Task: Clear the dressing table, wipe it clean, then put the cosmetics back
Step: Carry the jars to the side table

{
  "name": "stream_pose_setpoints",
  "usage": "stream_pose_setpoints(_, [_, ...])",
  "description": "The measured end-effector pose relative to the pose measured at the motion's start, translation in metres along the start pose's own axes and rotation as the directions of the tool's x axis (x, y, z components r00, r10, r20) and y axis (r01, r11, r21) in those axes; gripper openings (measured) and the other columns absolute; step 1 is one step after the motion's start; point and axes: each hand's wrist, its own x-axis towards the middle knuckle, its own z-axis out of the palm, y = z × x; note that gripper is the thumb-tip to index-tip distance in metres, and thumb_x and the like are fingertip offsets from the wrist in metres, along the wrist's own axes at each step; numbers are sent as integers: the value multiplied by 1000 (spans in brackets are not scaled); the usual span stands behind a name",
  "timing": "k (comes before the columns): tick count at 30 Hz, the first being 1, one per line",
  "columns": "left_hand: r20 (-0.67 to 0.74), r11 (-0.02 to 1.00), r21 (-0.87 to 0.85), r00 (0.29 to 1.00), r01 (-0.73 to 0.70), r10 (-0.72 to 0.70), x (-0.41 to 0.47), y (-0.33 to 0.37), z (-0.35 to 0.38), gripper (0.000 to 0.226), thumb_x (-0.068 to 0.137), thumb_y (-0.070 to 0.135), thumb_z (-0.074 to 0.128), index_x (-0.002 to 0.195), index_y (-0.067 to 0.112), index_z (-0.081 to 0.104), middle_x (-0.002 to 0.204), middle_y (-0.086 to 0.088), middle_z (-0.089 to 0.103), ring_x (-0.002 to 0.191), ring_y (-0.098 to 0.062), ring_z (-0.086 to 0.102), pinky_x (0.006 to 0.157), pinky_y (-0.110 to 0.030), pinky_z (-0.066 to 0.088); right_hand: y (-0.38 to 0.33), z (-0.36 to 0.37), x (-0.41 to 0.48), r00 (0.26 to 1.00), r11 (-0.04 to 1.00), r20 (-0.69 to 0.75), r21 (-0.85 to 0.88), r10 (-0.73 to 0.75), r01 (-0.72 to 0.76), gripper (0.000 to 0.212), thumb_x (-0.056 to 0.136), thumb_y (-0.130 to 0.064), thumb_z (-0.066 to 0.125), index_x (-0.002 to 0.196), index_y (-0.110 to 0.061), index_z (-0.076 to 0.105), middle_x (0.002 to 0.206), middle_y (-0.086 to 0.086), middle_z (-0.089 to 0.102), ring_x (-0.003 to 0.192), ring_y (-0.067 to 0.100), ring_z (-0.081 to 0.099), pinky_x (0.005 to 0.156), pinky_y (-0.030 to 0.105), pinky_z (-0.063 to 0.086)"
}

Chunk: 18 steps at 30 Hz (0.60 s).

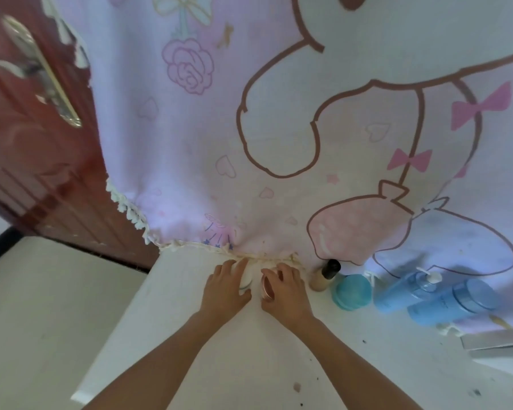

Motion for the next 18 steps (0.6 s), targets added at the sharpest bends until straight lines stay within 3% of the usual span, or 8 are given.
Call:
stream_pose_setpoints(2, [-36, 998, 7, 998, 60, -60, -19, -8, -10, 67, 78, 27, 64, 138, 15, 37, 133, -9, 45, 117, -31, 45, 93, -36, 40, -12, -3, -4, 997, 999, 62, 25, -41, 39, 59, 78, -28, 61, 133, -22, 40, 135, 8, 34, 124, 30, 31, 101, 36, 31])
stream_pose_setpoints(5, [-116, 989, -11, 983, 144, -145, -58, -26, -19, 70, 65, 20, 77, 128, 10, 50, 117, -16, 57, 98, -39, 58, 77, -43, 49, -35, -5, -14, 985, 989, 92, 55, -145, 140, 59, 82, -28, 56, 136, -26, 33, 141, 5, 27, 128, 26, 24, 104, 33, 26])
stream_pose_setpoints(7, [-165, 962, -21, 948, 271, -271, -91, -32, -27, 69, 72, 24, 73, 134, 13, 44, 124, -12, 52, 106, -35, 54, 84, -41, 46, -54, -1, -22, 959, 968, 140, 65, -247, 240, 59, 83, -29, 56, 137, -26, 32, 144, 5, 23, 131, 26, 22, 105, 33, 25])
stream_pose_setpoints(10, [-211, 881, -66, 856, 469, -472, -146, -43, -33, 67, 81, 28, 64, 139, 22, 31, 134, -7, 43, 116, -28, 45, 94, -37, 40, -88, 13, -38, 886, 909, 203, 72, -417, 412, 59, 83, -29, 57, 137, -24, 33, 144, 7, 24, 130, 27, 23, 105, 34, 27])
stream_pose_setpoints(15, [-307, 764, -133, 707, 631, -637, -237, -62, -39, 71, 63, 17, 78, 127, 18, 47, 113, -16, 59, 97, -39, 59, 78, -44, 49, -144, 31, -76, 740, 778, 252, 101, -623, 620, 56, 81, -25, 57, 133, -23, 38, 138, 6, 32, 125, 27, 30, 101, 33, 32])
stream_pose_setpoints(18, [-330, 673, -177, 601, 718, -728, -276, -63, -46, 65, 75, 21, 69, 135, 16, 42, 127, -11, 51, 112, -33, 50, 89, -40, 43, -170, 33, -100, 674, 716, 262, 118, -691, 688, 52, 79, -19, 56, 129, -21, 43, 133, 6, 35, 122, 27, 32, 97, 33, 33])
